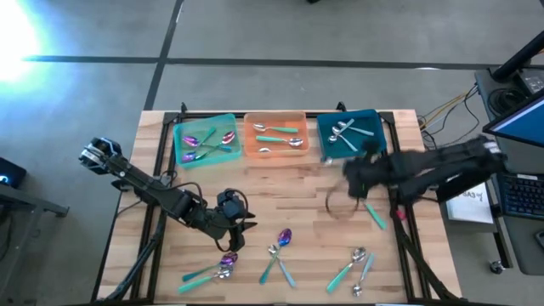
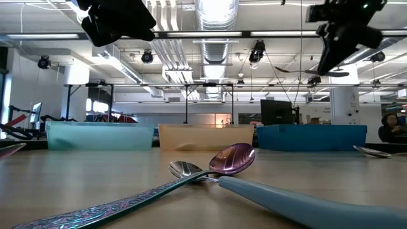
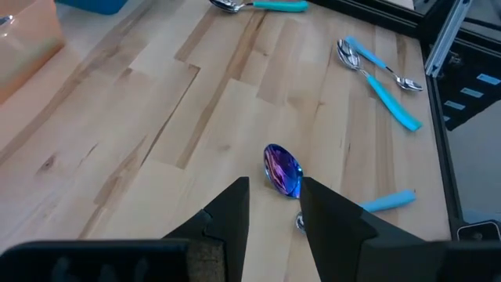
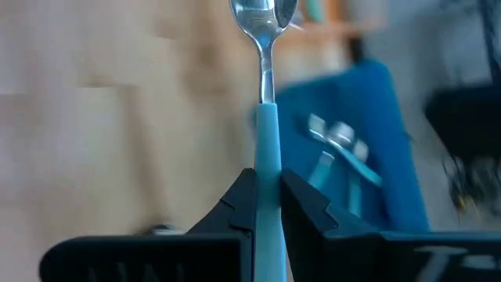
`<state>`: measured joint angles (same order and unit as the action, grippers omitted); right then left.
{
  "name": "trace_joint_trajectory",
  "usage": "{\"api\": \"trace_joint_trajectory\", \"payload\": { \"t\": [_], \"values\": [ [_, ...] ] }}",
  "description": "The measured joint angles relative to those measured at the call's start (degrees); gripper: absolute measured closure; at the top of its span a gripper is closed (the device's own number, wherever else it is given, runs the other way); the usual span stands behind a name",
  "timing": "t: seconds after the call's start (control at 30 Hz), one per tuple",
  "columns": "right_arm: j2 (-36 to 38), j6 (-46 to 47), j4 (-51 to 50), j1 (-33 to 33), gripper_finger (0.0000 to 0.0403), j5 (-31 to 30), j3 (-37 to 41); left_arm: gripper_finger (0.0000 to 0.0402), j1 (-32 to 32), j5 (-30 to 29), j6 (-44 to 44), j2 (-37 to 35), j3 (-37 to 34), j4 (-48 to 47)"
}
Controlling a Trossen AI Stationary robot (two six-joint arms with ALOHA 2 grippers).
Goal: Sort silverware by color (type)
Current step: Put the light blue spoon into the blue bin, then put the green spoon into the orange bin
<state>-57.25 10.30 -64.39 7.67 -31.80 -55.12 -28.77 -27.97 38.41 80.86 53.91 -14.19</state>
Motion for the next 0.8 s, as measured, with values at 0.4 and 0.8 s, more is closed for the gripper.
{"api": "trace_joint_trajectory", "payload": {
  "t": [0.4,0.8],
  "values": [
    [1.01,-16.46,7.95,-41.33,0.0379,10.22,1.37,0.0303,0.0,-2.59,-0.43,0.0,-0.04,0.04],
    [-8.32,-19.32,10.79,-50.37,0.0275,12.76,1.36,0.0303,0.0,-2.62,0.98,0.0,-0.04,0.02]
  ]
}}
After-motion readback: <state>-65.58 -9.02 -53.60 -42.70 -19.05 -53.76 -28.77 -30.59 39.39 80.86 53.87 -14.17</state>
